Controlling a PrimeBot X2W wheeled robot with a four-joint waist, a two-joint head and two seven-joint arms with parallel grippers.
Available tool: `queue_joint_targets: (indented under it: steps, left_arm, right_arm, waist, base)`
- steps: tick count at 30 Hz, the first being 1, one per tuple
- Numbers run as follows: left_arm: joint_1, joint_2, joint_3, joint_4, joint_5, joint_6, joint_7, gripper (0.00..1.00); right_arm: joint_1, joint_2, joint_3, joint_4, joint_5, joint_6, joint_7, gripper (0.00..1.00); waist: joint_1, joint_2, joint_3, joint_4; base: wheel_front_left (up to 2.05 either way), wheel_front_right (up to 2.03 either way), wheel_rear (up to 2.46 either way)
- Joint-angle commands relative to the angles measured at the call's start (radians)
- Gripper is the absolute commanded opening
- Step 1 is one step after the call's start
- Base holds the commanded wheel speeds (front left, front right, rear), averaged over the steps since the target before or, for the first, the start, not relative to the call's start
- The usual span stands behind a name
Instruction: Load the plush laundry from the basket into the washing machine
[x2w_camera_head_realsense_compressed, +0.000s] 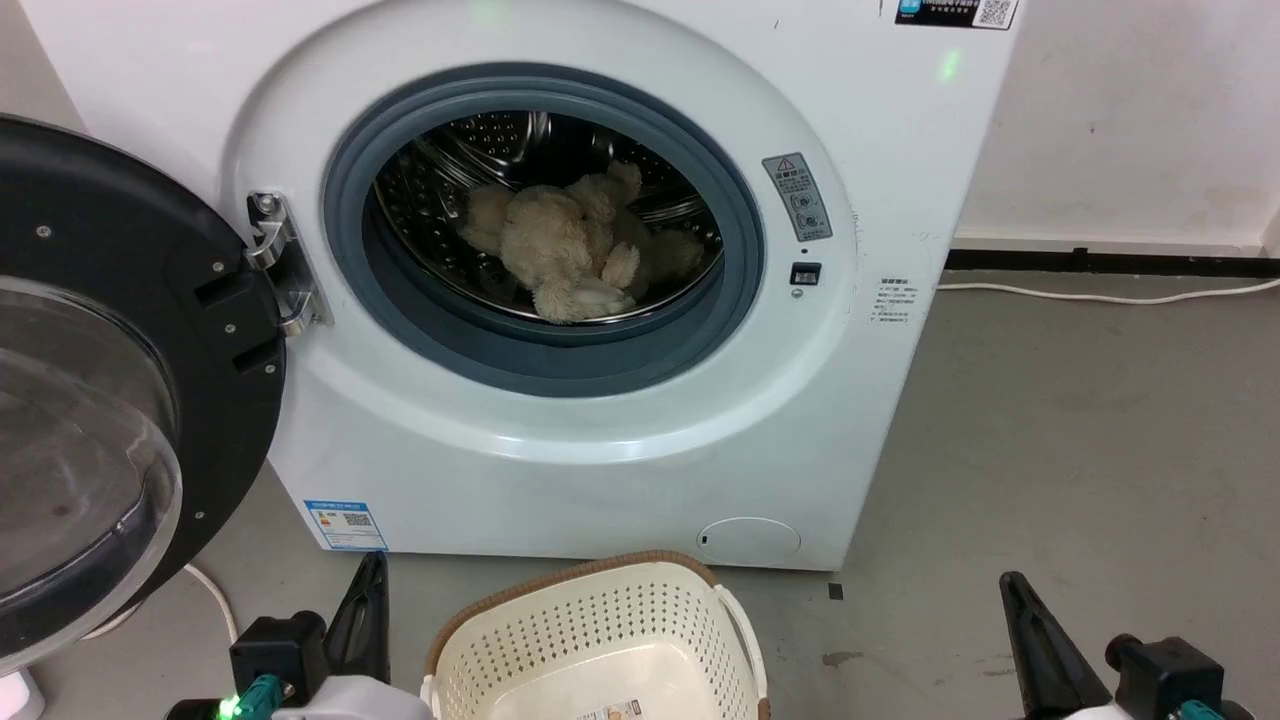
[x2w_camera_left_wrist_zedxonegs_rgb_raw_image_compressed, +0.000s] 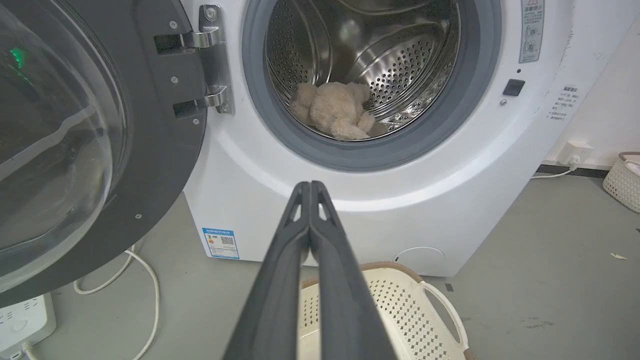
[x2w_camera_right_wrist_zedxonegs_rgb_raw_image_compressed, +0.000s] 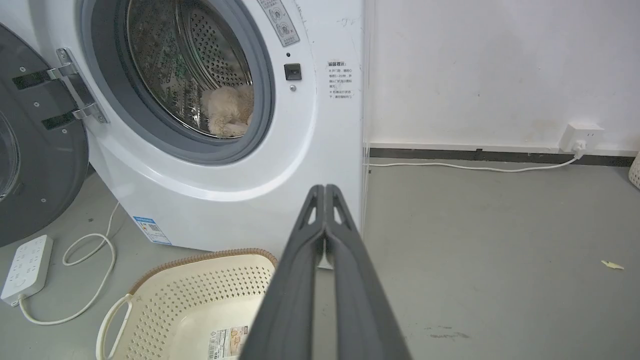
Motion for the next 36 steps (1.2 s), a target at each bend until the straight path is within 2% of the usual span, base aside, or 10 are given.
queue_joint_targets:
  steps: [1,36]
  left_arm:
    - [-0.011,-0.007,0.007,-0.007,0.010,-0.008,0.003,0.00]
    - [-0.023,-0.074,0.077,-0.045,0.132,-0.061,0.056,0.00]
  right_arm:
    - [-0.017,0.000,0.002,-0.007,-0.009,0.000,0.004,0.00]
    - [-0.056,0.000,0.005,-0.041,-0.057,0.000,0.065,0.00]
  waist:
    - [-0.0001,0.0000,0.000,0.000]
    - [-0.0001,0.0000,0.016,0.006]
  base:
    - [0.00,0.00,0.00]
    - [0.00,0.00,0.00]
